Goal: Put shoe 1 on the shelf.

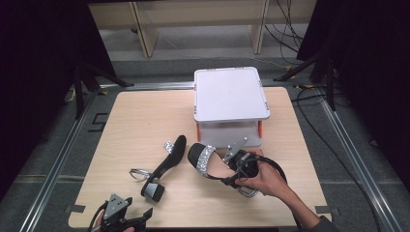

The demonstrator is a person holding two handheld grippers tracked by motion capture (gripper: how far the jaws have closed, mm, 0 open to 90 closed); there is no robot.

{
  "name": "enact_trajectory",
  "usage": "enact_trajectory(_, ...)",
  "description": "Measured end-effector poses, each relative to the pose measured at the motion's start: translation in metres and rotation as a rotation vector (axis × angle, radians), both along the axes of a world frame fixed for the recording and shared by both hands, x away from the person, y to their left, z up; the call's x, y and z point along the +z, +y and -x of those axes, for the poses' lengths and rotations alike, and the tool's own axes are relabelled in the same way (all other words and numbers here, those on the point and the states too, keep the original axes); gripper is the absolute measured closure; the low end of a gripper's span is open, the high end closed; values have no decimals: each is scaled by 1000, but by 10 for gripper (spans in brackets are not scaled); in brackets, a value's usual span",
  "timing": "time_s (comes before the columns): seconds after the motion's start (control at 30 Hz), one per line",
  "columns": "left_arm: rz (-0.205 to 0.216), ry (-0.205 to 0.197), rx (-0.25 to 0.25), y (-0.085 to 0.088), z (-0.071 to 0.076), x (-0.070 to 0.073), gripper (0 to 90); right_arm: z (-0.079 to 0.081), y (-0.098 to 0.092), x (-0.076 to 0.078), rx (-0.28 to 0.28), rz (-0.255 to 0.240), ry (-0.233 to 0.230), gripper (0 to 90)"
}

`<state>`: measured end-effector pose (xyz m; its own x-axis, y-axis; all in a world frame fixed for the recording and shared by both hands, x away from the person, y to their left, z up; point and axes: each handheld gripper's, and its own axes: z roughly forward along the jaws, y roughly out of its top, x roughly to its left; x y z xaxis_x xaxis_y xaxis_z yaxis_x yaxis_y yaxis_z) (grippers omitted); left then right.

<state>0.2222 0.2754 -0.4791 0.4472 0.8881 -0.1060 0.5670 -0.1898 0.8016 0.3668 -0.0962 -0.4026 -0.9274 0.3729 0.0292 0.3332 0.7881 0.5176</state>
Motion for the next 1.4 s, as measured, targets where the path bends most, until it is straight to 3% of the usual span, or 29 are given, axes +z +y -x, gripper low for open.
enact_trajectory(0.07, 2, 2, 2, 0, 1, 0, 153, 0, 1, 3, 4, -3, 1, 422)
enact_trajectory(0.13, 2, -2, 2, 0, 0, 0, 153, -2, 7, 18, 20, -25, 4, 422)
enact_trajectory(0.4, 2, -1, 1, 1, 0, 0, 153, -11, 20, 51, -2, -72, 18, 422)
enact_trajectory(0.43, 2, -5, -8, 1, 0, 0, 153, -17, 24, 63, -22, -92, 28, 422)
enact_trajectory(0.57, -4, -2, 0, 1, 0, 0, 153, -32, 30, 82, -65, -140, 41, 422)
enact_trajectory(0.8, 2, -3, 0, 2, 0, 0, 153, -58, 45, 112, -140, -152, 36, 422)
enact_trajectory(0.83, 2, -2, -2, 2, 1, -1, 153, -60, 46, 116, -162, -147, 55, 422)
enact_trajectory(0.87, -1, -5, -7, 2, 0, -1, 153, -68, 48, 121, -145, -148, 22, 422)
enact_trajectory(0.97, 5, 1, 1, 1, 1, 0, 153, -91, 53, 136, -195, -153, 24, 422)
enact_trajectory(1.03, 6, -4, -4, 1, 0, 0, 153, -102, 55, 142, -246, -150, 43, 422)
enact_trajectory(1.07, 6, -4, -4, 1, 0, 0, 153, -102, 55, 142, -246, -150, 43, 422)
enact_trajectory(1.1, 6, -3, -1, 1, 0, 0, 153, -114, 56, 146, -267, -146, 31, 422)
enact_trajectory(1.17, 6, 0, -2, 1, 0, 0, 153, -118, 56, 147, -291, -143, 41, 422)
enact_trajectory(1.2, 5, -2, -4, 1, 1, -1, 153, -133, 57, 149, -338, -139, 54, 422)
enact_trajectory(1.23, 6, -3, -4, 1, 0, 0, 153, -138, 56, 149, -349, -135, 45, 422)
enact_trajectory(1.37, 8, 0, -5, 1, 1, 0, 153, -162, 55, 145, -471, -145, 102, 422)
enact_trajectory(1.4, 8, 0, -5, 1, 1, 0, 153, -162, 55, 145, -471, -145, 102, 422)
